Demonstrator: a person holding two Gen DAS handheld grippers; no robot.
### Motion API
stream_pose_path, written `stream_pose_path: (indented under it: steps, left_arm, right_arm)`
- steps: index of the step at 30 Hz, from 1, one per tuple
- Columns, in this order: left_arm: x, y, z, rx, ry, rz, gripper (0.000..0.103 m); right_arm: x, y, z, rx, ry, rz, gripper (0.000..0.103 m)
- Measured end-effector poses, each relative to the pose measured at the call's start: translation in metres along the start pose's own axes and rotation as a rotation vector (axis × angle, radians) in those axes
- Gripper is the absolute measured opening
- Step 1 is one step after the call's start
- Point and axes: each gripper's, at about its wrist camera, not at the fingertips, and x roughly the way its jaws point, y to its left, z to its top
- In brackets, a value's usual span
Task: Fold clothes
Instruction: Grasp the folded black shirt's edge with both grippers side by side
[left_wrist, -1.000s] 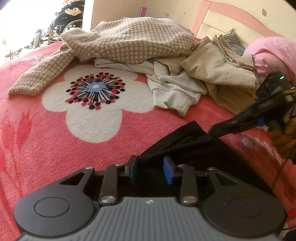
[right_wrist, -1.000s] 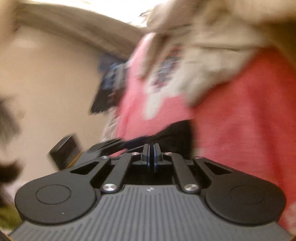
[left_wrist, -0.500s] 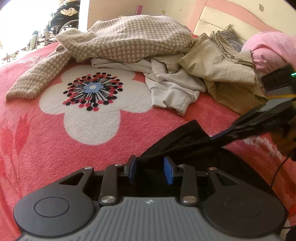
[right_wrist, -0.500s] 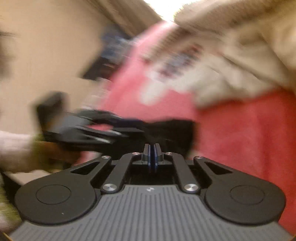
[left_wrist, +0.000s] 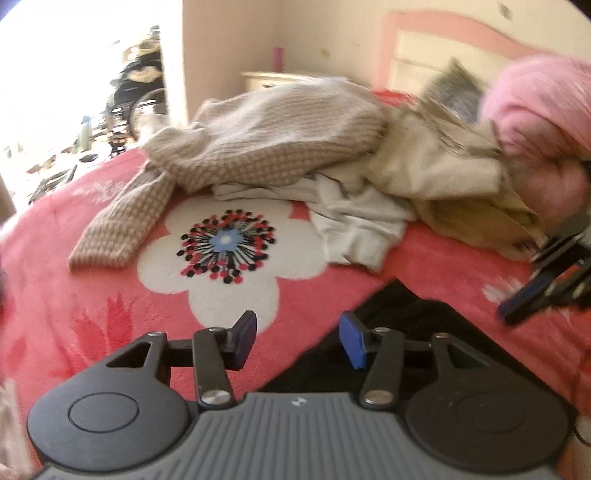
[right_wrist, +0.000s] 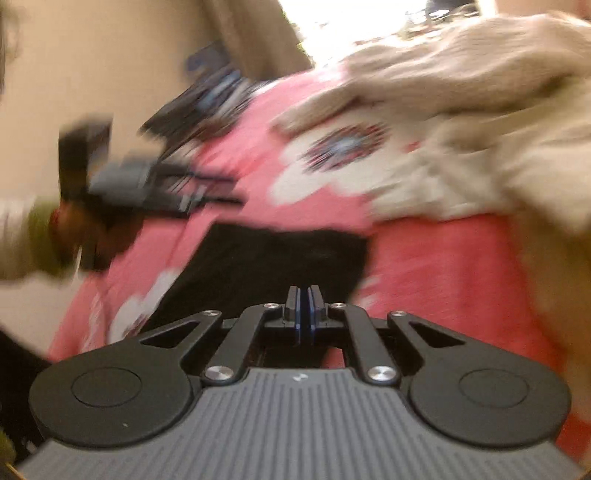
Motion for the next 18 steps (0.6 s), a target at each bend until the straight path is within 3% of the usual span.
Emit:
stream_pose_path:
  steps: [2, 4, 5, 9, 11, 14, 18]
  left_arm:
    - [-0.016, -0.008, 0.001, 0.047, 0.077, -0.027, 0.051]
    - [-0.036, -0.014, -0.005, 0.075, 0.156, -0.057, 0.052]
    - [-0.046, -0.016, -0.011, 0.073, 0.202, -0.077, 0.052]
    - [-0.074, -0.02, -0.05, -0.011, 0.3, -0.18, 0.054]
    - [-0.073, -0.02, -0.076, -0.117, 0.303, -0.233, 0.054]
    - [-0.059, -0.019, -0.116, -0.311, 0.317, -0.281, 0.053]
    - [-0.044, -0.01, -0.144, -0.422, 0.32, -0.238, 0.051]
  right_arm:
    - [0.021, 0.013, -0.008, -0.037, 0.068, 0.037, 0.005]
    - [0.034, 0.011, -0.021, -0.057, 0.15, -0.025, 0.005]
    - [0.037, 0.005, -0.028, -0.048, 0.183, -0.103, 0.004]
    - [0.002, -0.029, -0.037, 0.179, 0.085, -0.18, 0.008]
    - [-0.012, -0.032, -0.041, 0.225, 0.051, -0.135, 0.009]
    - [-0.014, -0.033, -0.051, 0.328, 0.047, -0.024, 0.024]
    - [-0.005, -0.041, -0.065, 0.433, 0.03, 0.012, 0.027]
